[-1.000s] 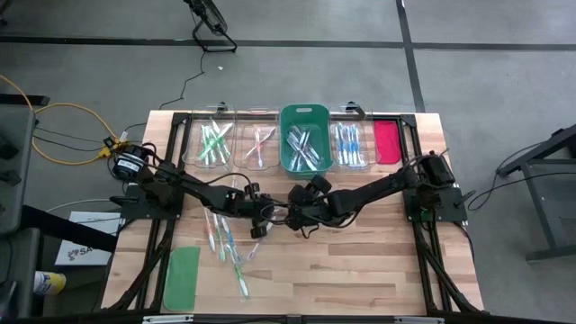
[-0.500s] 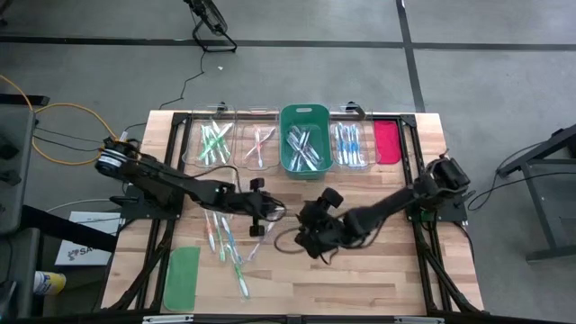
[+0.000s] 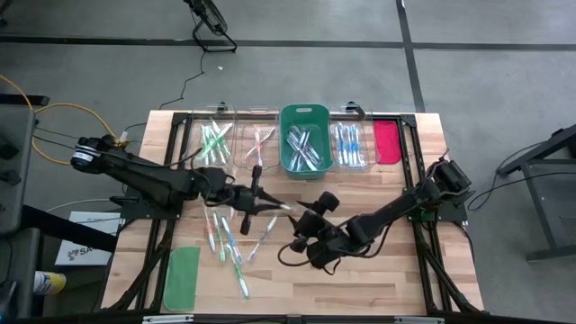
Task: Pick & Place Toothbrushes
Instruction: Put the purple toothbrush into the green bin
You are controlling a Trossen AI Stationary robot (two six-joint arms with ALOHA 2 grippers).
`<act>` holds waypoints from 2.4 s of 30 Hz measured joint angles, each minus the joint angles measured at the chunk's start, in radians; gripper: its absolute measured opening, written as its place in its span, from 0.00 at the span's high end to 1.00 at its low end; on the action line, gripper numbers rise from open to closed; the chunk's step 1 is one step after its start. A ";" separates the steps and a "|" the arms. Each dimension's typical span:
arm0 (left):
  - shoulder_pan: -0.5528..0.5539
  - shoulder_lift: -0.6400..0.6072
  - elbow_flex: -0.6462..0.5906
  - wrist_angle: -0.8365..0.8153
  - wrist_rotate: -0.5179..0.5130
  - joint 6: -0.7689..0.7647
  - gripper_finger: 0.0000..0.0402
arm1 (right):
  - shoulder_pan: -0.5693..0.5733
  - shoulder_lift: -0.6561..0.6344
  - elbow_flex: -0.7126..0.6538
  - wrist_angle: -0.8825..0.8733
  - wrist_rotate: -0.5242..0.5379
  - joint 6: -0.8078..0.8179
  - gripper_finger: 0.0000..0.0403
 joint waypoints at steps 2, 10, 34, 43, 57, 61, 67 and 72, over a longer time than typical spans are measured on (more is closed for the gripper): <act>-0.001 0.000 0.000 0.032 0.044 0.014 0.96 | -0.008 0.001 0.000 0.095 0.002 -0.112 0.45; -0.001 0.002 0.000 0.040 0.059 0.020 0.96 | -0.019 0.001 0.000 0.376 -0.079 -0.386 0.45; -0.001 0.002 -0.002 0.028 0.094 0.023 0.89 | -0.096 0.001 0.000 0.534 -0.241 -0.454 0.95; -0.001 -0.055 -0.002 -0.036 0.087 0.231 0.80 | -0.103 -0.026 0.000 0.400 -0.180 -0.323 0.97; -0.001 -0.227 -0.014 -0.435 -0.122 0.221 0.80 | -0.429 -0.242 0.000 -0.090 -0.387 0.046 0.96; -0.001 -0.226 -0.075 -0.400 -0.128 0.220 0.80 | -0.610 -0.253 0.000 -0.220 -0.577 0.112 0.96; -0.001 -0.227 -0.133 -0.347 -0.128 0.210 0.80 | -0.850 -0.253 0.000 -0.311 -0.935 0.171 0.96; -0.001 -0.227 -0.147 -0.336 -0.128 0.194 0.80 | -0.971 -0.250 0.000 -0.346 -1.177 0.192 0.96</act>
